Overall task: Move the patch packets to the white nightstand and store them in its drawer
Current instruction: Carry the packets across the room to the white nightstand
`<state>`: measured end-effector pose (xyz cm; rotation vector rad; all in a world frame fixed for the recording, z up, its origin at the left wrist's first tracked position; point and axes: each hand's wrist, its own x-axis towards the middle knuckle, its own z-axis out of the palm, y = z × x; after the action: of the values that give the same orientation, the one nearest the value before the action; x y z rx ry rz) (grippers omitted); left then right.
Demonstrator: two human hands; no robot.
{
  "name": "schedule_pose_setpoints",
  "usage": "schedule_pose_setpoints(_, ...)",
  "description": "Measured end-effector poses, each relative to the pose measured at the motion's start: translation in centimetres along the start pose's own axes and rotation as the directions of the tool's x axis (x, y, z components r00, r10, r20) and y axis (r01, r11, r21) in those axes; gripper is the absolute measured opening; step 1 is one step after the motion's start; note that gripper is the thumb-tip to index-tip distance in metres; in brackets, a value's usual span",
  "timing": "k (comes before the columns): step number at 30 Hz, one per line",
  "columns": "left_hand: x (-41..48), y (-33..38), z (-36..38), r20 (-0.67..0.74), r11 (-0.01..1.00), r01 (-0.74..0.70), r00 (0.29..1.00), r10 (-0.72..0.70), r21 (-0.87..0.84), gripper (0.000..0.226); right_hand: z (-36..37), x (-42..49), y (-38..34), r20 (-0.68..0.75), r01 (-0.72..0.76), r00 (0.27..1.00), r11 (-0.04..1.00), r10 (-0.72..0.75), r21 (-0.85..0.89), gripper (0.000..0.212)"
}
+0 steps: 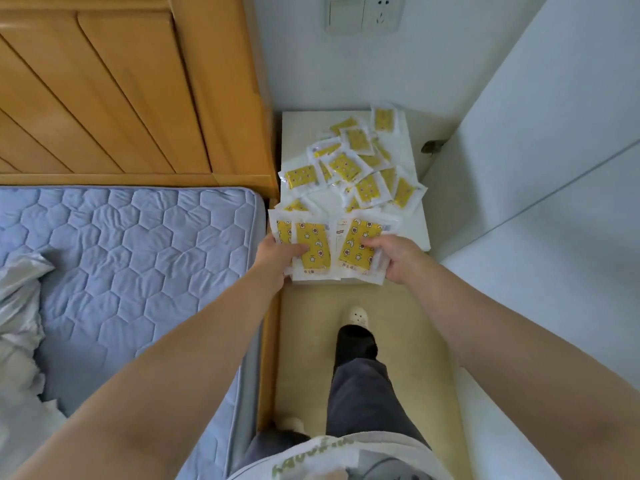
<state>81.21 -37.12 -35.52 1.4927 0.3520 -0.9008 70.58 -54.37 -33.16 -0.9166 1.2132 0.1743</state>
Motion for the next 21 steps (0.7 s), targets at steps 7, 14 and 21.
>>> schedule_pose_setpoints(7, 9.9, 3.2, 7.4, -0.135, 0.993, 0.109, 0.985, -0.103, 0.035, 0.054, -3.3, 11.0, -9.5, -0.07, 0.027, 0.997, 0.986, -0.039, -0.165, 0.062)
schedule_pose_setpoints(14, 17.4, 4.8, 9.9, -0.225, 0.964, 0.195, 0.962, -0.153, 0.18, 0.063, -4.2, 18.2, -15.1, -0.182, -0.01, 0.982, 0.937, -0.058, -0.349, 0.042)
schedule_pose_setpoints(21, 23.4, 6.2, 11.7, -0.241, 0.898, 0.163, 0.968, -0.066, 0.409, 0.079, -1.9, 24.2, -17.6, -0.198, 0.063, 0.965, 0.885, -0.172, -0.462, 0.028)
